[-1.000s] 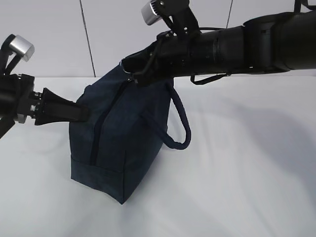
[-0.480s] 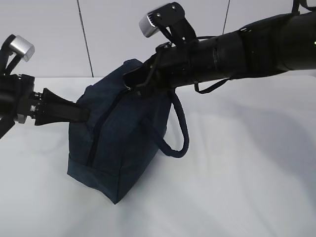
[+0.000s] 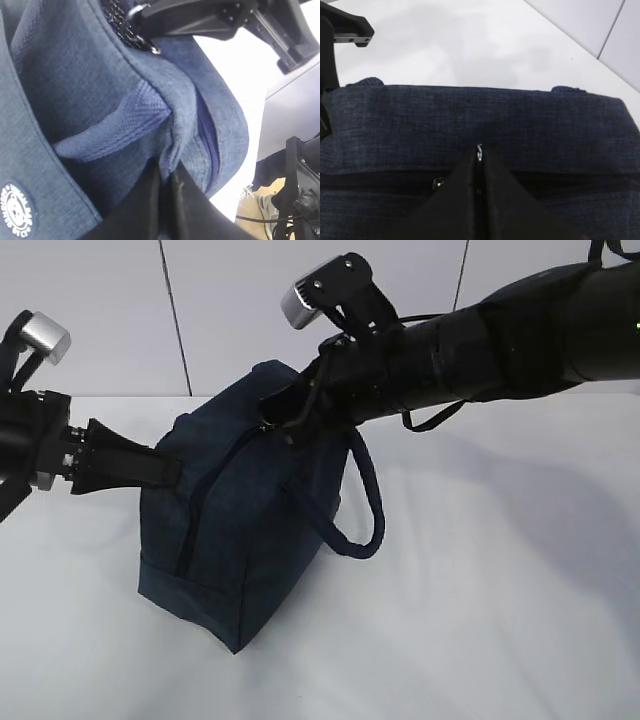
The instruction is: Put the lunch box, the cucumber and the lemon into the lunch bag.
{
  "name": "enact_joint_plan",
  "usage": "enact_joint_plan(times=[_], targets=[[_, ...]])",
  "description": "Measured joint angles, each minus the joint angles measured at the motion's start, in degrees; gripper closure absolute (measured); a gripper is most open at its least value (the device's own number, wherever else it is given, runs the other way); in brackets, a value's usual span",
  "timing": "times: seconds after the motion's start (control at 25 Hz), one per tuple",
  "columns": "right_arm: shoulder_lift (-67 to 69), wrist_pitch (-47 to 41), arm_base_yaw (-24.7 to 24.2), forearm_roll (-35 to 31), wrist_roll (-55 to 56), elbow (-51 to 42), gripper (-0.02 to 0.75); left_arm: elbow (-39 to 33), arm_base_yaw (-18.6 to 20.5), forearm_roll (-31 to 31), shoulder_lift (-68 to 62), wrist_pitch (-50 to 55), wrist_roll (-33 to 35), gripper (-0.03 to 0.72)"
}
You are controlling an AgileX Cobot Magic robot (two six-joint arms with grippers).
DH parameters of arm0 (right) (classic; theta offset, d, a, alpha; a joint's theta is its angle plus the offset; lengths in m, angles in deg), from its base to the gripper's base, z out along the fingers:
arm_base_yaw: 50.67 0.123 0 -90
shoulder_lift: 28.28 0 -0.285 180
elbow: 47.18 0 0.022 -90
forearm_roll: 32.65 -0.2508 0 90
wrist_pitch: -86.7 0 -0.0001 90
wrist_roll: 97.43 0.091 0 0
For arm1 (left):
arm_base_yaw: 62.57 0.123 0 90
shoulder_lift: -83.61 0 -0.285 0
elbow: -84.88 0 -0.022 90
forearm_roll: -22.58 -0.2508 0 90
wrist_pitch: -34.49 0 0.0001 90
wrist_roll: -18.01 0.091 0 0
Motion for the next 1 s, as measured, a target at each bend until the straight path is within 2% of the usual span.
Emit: enact_joint_plan(times=[0.32,0.6,1.0], targets=[[0.0,2.3,-0.1,0.1,-1.4,0.9,0.73,0.0,0.0,-0.5,0.0,-0.1,0.0,0.693],[0.4,3.7,-3.4,-0.2,-2.0,2.5,0.73,0.0,0.0,-1.1,0.0,0.0,-0.3,0.693],[5.1,2.1,-6.1,-7.0,-6.5,7.1,0.73,0.0,0.0,-1.9,0.0,0.1,-0.4,0.693]])
